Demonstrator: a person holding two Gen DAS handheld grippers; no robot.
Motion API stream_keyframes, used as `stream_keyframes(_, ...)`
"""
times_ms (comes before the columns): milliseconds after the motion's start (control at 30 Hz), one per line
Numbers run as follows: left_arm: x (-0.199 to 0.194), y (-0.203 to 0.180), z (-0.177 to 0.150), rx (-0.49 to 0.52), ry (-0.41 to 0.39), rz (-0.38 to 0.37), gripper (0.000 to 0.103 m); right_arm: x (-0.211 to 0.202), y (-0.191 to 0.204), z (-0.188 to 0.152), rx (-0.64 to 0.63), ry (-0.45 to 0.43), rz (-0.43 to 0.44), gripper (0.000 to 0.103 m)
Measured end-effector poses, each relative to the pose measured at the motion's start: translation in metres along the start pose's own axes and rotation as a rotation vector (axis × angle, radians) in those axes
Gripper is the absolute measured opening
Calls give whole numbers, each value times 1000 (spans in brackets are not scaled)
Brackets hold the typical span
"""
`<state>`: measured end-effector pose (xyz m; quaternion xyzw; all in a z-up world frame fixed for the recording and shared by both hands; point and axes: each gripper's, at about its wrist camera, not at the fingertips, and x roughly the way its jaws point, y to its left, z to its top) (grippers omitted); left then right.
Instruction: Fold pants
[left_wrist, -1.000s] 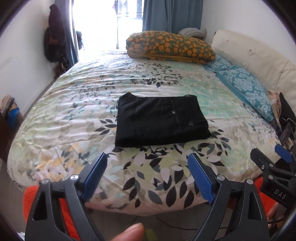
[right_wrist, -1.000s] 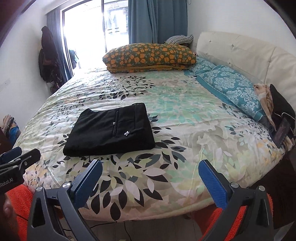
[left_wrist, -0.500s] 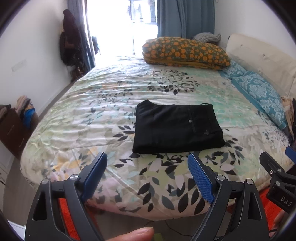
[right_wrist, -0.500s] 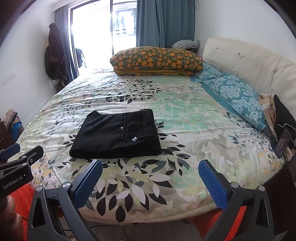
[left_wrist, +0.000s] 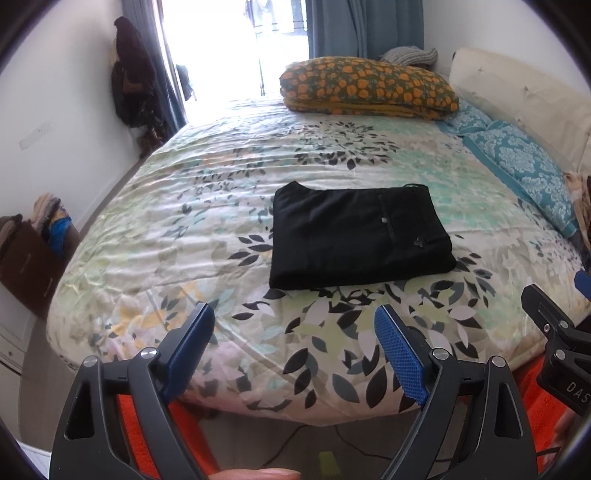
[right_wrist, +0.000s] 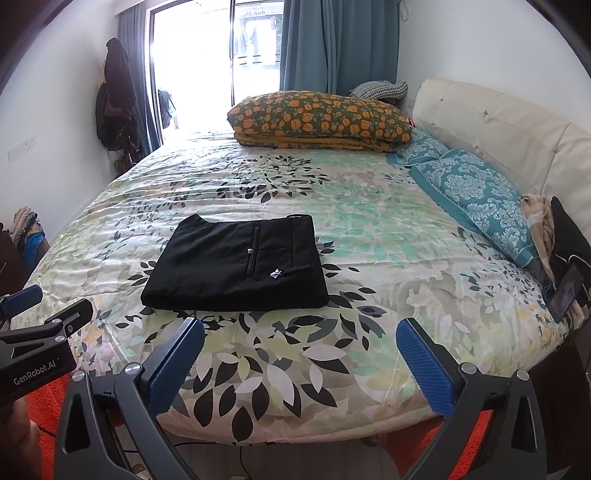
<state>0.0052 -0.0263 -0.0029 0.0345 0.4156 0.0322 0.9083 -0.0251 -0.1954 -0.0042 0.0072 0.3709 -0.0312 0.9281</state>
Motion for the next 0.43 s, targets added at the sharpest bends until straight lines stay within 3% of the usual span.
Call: stream_keyframes(433,-3,-10,-3,27,-23,-8,90,3,5,-4,-19,21,12,103)
